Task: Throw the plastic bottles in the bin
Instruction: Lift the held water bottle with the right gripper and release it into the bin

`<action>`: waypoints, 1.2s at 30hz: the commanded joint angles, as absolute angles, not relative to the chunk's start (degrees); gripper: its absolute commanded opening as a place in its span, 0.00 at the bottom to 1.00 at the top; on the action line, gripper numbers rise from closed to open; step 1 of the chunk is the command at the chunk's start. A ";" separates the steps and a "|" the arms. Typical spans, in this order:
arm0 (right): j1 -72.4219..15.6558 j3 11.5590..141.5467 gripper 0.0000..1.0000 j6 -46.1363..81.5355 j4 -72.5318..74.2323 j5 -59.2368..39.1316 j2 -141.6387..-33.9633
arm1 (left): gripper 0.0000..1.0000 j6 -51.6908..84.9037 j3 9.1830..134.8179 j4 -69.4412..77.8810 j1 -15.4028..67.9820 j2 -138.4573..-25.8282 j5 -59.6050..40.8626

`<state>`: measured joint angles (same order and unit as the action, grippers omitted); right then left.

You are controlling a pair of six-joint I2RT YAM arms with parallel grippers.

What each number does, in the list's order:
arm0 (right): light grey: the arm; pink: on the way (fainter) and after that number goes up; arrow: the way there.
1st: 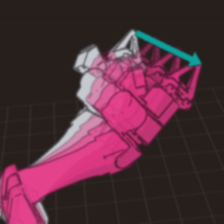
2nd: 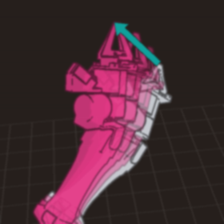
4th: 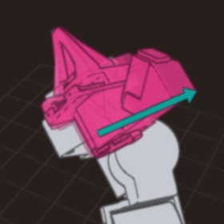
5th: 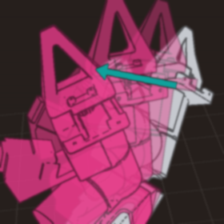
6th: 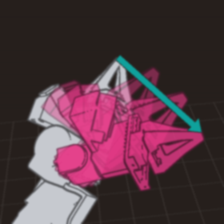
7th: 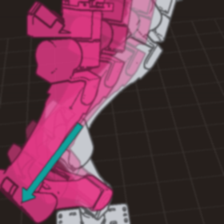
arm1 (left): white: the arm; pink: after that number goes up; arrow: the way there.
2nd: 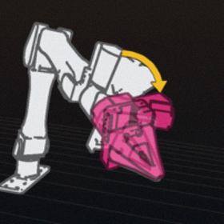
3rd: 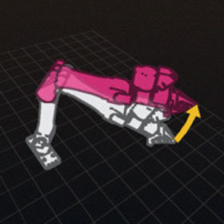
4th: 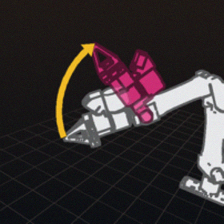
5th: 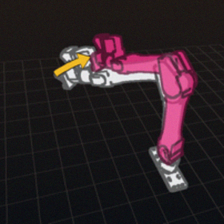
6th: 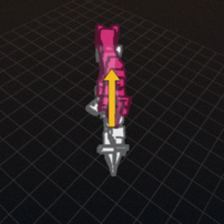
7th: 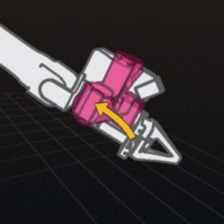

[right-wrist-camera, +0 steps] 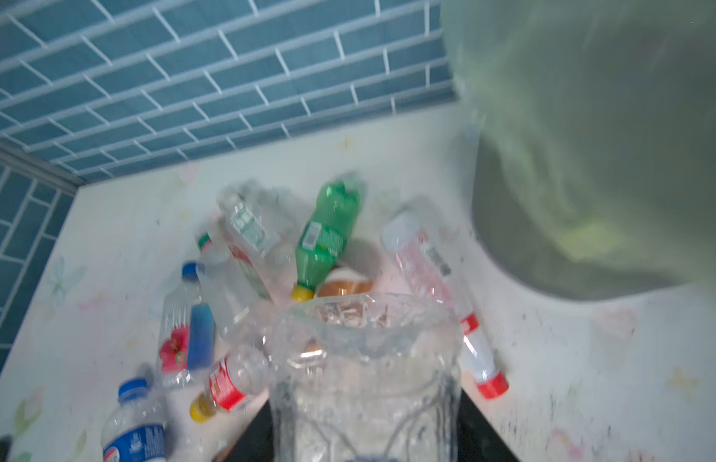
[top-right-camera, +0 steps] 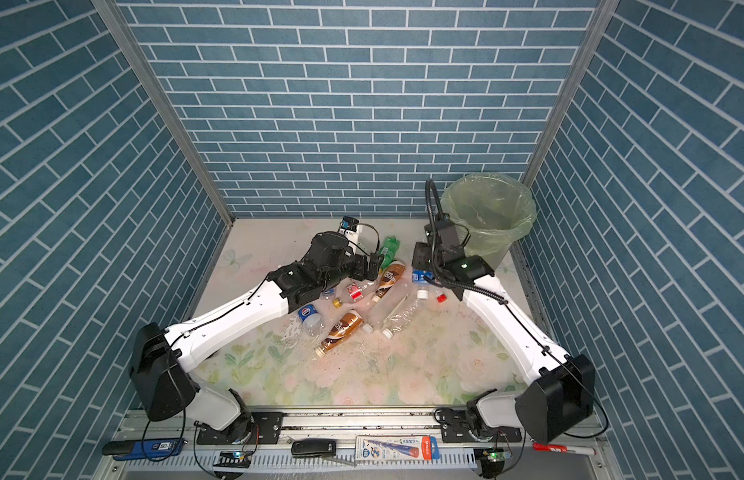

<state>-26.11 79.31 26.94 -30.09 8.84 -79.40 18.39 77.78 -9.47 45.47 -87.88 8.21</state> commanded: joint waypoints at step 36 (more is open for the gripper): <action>-9.67 136.08 0.99 5.29 -46.24 22.99 -106.46 | 0.99 13.41 94.75 -7.07 44.83 -97.52 -3.80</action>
<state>-9.47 137.38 4.67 -47.79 23.09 -112.57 13.08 94.89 -6.35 45.12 -96.36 -3.92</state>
